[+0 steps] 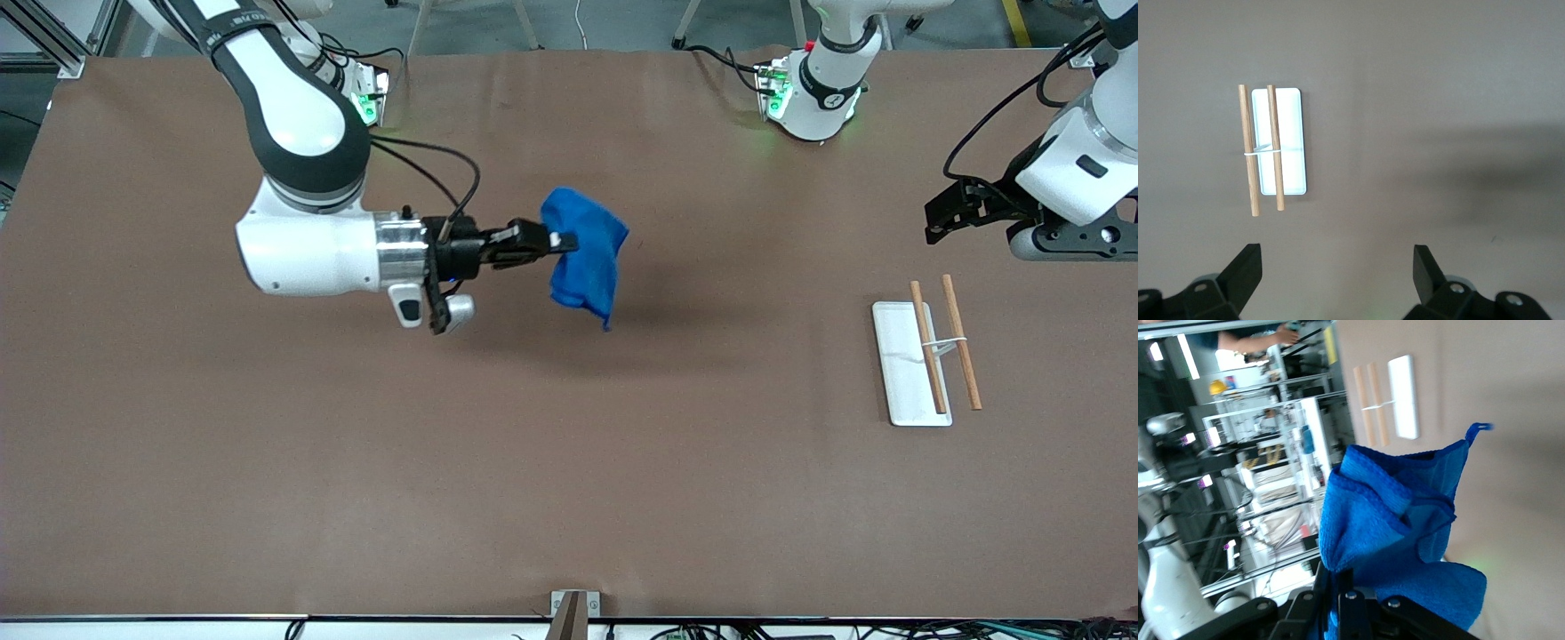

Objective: Right arm passes towel to left arm to hang
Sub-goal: 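Lift the towel with the right gripper toward the table middle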

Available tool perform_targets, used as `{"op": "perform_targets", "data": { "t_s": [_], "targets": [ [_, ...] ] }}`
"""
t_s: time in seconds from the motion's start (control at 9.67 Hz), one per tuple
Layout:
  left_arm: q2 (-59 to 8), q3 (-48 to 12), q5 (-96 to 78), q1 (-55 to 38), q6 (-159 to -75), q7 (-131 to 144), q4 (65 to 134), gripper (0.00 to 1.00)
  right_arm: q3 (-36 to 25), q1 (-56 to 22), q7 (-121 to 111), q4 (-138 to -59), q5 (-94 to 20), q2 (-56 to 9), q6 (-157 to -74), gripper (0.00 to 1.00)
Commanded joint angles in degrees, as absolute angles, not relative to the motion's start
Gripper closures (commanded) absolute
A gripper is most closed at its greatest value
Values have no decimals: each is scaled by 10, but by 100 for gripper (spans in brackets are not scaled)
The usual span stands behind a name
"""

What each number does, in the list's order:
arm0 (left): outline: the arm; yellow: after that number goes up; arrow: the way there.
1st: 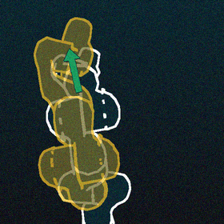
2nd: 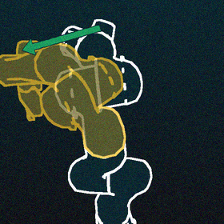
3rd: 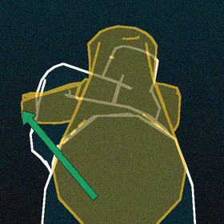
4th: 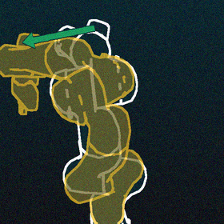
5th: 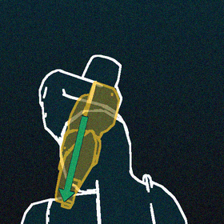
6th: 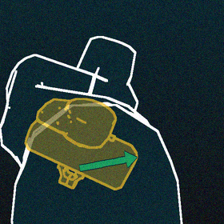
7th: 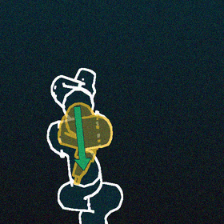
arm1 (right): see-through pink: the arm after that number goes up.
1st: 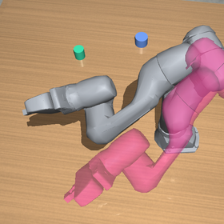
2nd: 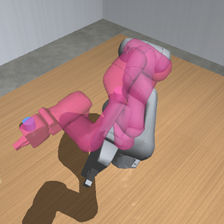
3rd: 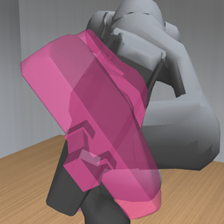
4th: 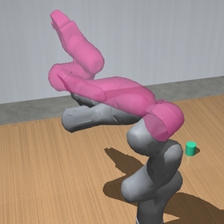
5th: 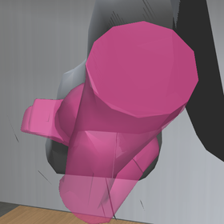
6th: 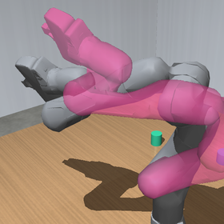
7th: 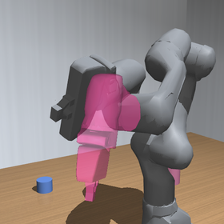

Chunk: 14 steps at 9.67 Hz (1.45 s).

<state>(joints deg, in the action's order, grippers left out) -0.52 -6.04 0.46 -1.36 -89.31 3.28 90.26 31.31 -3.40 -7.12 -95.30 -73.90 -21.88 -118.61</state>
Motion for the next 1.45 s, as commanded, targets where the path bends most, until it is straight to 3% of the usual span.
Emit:
{"op": "perform_targets", "data": {
  "t_s": [0.0, 0.41, 0.62, 1.34],
  "targets": [
    [-19, -61, -64, -1, -910, 10, 916, 0, 332, -38, -179, -967, -854, -238, -1185, 100],
    [-20, -65, -115, 8, -906, -8, 947, 0, 337, -87, -382, -969, -1038, -294, -1181, 100],
    [-20, -65, -202, 11, -897, -71, 983, 0, 348, -92, -464, -967, -1104, -328, -1124, 100],
    [-141, -64, -527, 43, -818, -277, 1087, 0, 359, -97, -521, -967, -1129, -345, -1100, 100]
  ]
}}
